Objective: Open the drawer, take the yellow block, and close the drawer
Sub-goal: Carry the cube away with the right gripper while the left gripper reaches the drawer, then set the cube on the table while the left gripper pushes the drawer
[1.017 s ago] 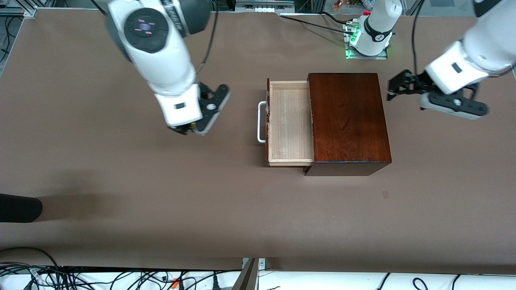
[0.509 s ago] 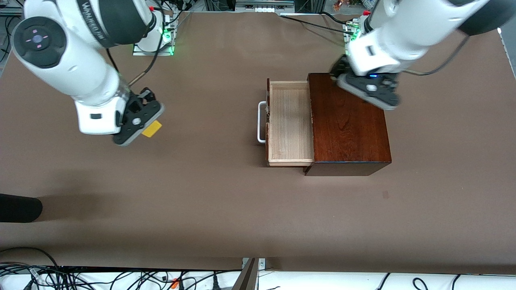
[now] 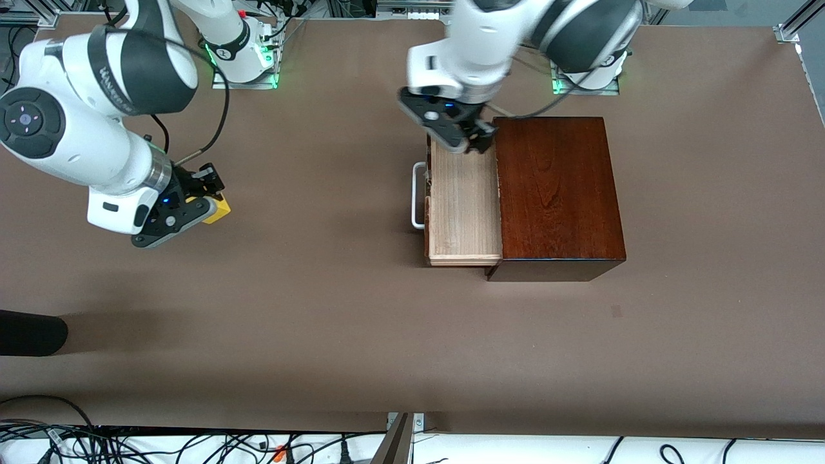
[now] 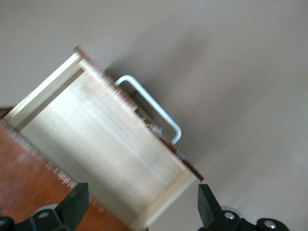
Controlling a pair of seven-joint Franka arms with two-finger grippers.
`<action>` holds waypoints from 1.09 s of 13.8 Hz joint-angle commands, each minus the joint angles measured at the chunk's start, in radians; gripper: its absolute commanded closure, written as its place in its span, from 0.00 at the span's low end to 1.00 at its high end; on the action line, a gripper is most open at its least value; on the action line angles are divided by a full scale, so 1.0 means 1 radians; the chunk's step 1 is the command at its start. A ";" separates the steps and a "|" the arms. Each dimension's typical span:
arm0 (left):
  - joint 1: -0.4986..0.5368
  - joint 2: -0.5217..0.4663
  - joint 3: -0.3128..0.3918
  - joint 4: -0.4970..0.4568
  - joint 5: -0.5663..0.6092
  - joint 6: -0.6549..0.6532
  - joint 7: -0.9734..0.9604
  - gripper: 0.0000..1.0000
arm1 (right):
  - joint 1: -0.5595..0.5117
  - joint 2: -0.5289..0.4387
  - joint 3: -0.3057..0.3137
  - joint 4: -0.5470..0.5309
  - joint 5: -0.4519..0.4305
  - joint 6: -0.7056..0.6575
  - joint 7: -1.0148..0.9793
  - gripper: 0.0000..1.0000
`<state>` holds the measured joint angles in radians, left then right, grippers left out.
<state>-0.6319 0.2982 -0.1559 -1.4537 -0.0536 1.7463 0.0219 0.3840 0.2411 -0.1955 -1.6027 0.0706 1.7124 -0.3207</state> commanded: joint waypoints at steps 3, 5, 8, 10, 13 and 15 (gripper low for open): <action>-0.107 0.122 0.010 0.044 0.052 0.116 0.246 0.00 | -0.117 -0.095 0.119 -0.282 0.012 0.232 0.101 0.86; -0.158 0.182 0.013 0.052 0.076 0.177 0.375 0.00 | -0.131 -0.076 0.119 -0.367 0.011 0.344 0.139 0.86; -0.178 0.306 0.012 0.176 0.136 0.185 0.565 0.00 | -0.168 -0.010 0.117 -0.447 0.012 0.504 0.167 0.86; -0.177 0.346 0.015 0.181 0.143 0.190 0.669 0.00 | -0.181 0.027 0.119 -0.479 0.012 0.559 0.202 0.86; -0.178 0.380 0.015 0.176 0.224 0.191 0.695 0.00 | -0.185 0.079 0.117 -0.484 0.012 0.611 0.250 0.80; -0.177 0.389 0.016 0.168 0.251 0.191 0.691 0.00 | -0.185 0.119 0.117 -0.481 0.012 0.657 0.249 0.76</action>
<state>-0.8009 0.6655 -0.1445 -1.3214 0.1604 1.9512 0.6900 0.2168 0.3401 -0.0982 -2.0804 0.0709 2.3293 -0.0859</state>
